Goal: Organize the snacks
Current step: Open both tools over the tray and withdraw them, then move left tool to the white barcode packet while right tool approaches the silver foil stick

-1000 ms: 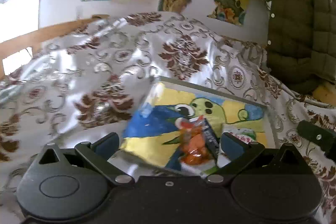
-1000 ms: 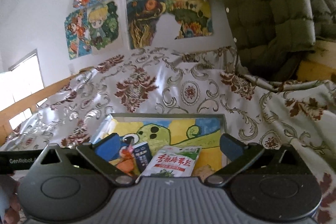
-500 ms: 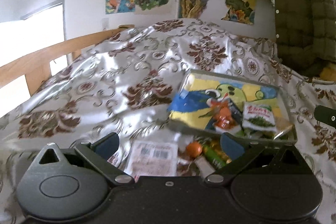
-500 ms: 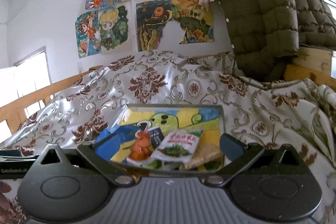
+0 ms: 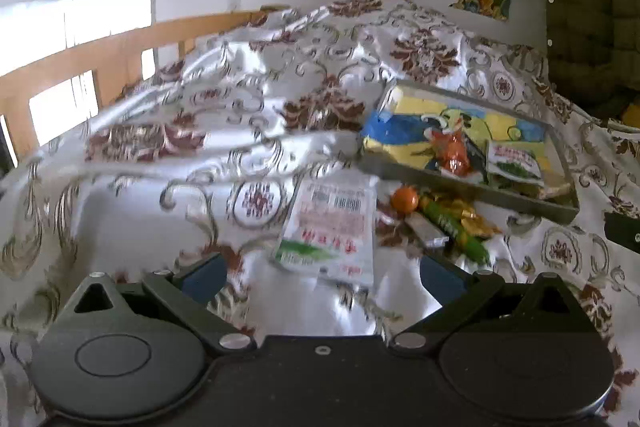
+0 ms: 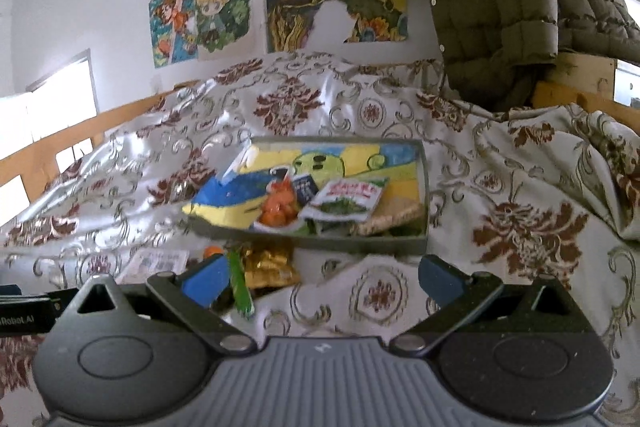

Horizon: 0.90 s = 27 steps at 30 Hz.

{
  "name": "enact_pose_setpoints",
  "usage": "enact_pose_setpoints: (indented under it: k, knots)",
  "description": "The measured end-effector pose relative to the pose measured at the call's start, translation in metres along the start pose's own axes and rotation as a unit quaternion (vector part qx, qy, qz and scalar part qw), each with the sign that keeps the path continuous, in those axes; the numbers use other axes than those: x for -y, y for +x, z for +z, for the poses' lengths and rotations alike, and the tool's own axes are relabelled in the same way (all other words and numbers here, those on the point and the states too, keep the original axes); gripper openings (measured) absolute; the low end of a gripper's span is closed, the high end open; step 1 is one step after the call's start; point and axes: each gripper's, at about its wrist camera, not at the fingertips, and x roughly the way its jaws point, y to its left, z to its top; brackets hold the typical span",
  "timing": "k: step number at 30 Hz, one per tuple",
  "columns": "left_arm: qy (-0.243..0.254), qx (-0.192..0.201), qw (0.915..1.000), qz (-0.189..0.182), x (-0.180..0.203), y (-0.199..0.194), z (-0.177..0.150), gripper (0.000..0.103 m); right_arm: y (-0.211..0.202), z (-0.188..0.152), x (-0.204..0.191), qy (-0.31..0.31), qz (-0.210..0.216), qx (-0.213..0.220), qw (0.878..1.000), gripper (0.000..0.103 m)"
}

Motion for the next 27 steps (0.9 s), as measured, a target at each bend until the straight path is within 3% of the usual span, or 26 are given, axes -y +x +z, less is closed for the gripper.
enact_pose_setpoints:
  k: [11,27]
  knots:
    - [-0.008,-0.027,0.9995,0.018,-0.018,0.001,-0.021,0.102,0.0,-0.02,0.001,0.006,-0.001,-0.042,0.999,0.103]
    - [0.011,-0.047,0.9983,0.034,-0.016,0.012,-0.031,0.102,0.021,-0.039,-0.026,-0.041,0.024,-0.088,0.995,0.103]
